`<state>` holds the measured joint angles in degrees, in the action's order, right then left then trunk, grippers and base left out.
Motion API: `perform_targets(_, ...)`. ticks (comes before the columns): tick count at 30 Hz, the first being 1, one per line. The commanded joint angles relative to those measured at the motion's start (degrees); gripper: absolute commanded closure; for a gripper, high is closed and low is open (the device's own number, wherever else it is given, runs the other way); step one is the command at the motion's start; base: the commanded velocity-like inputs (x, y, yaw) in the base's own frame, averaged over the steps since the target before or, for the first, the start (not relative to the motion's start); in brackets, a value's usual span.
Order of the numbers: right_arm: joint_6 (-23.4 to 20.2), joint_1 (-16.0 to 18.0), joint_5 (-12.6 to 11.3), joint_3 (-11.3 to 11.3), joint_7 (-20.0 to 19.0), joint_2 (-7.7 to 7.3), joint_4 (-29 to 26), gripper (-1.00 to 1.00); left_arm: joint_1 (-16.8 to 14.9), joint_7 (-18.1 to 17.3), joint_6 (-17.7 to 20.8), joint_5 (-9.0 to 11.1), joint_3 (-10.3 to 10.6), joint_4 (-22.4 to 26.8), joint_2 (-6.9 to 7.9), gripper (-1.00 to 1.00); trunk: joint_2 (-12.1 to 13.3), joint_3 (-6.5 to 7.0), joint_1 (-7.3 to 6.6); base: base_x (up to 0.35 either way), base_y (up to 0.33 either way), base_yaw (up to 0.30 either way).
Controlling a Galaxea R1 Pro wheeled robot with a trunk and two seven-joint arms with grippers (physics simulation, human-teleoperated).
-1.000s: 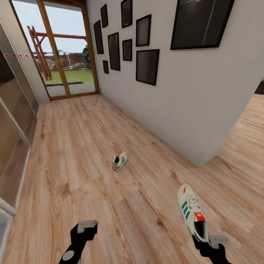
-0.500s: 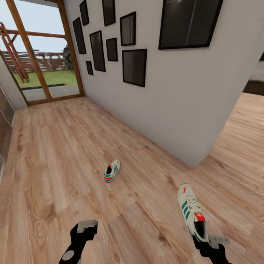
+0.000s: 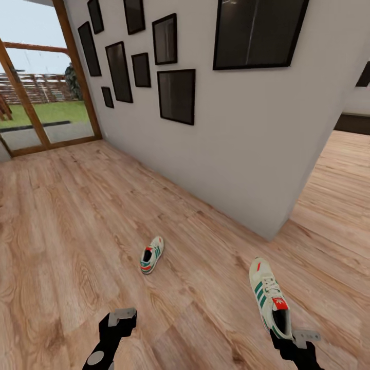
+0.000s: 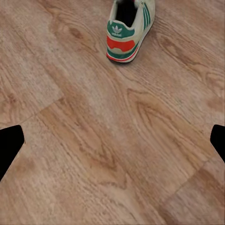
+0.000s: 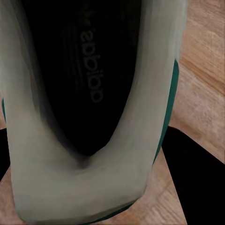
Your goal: Pick up the two gym shoes and the two sandals from the corridor floor and place them onto the hallstand (shoe rack) in the corridor, making sure they are on the rack and not on the floor. Arrange them so the two gym shoes are next to each other and the two sandals are next to each other.
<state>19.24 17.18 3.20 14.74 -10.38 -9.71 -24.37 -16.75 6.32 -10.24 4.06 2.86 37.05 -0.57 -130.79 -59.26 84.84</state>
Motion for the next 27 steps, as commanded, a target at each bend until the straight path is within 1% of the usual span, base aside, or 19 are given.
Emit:
perform_targets(1, 0.18, 0.04, 0.32, 0.47, -0.35, 0.04, 0.03, 1.0, -0.03, 0.36, -0.22, 0.42, 0.3, -0.05, 0.04, -1.0, -0.01, -0.04, 0.02, 0.295, 0.212, -0.02)
perform_targets(10, 0.26, 0.04, 0.32, 0.47, -0.34, 0.04, 0.03, 1.0, -0.03, 0.36, -0.22, 0.42, 0.31, -0.05, 0.04, -1.0, -0.01, -0.04, 0.02, 0.295, 0.183, -0.003)
perform_targets(22, 0.27, 0.04, 0.3, 0.5, -0.53, -0.89, -0.11, 1.0, -0.03, 0.36, -0.22, 0.42, 0.31, -0.05, 0.04, -1.0, -0.01, -0.04, 0.02, 0.304, 0.014, 0.0)
perform_targets(27, 0.27, 0.04, 0.31, 0.5, -0.4, -0.93, -0.15, 1.0, -0.03, 0.36, -0.22, 0.42, 0.31, -0.05, 0.04, -1.0, -0.01, -0.03, 0.02, 0.307, 0.0, -0.006)
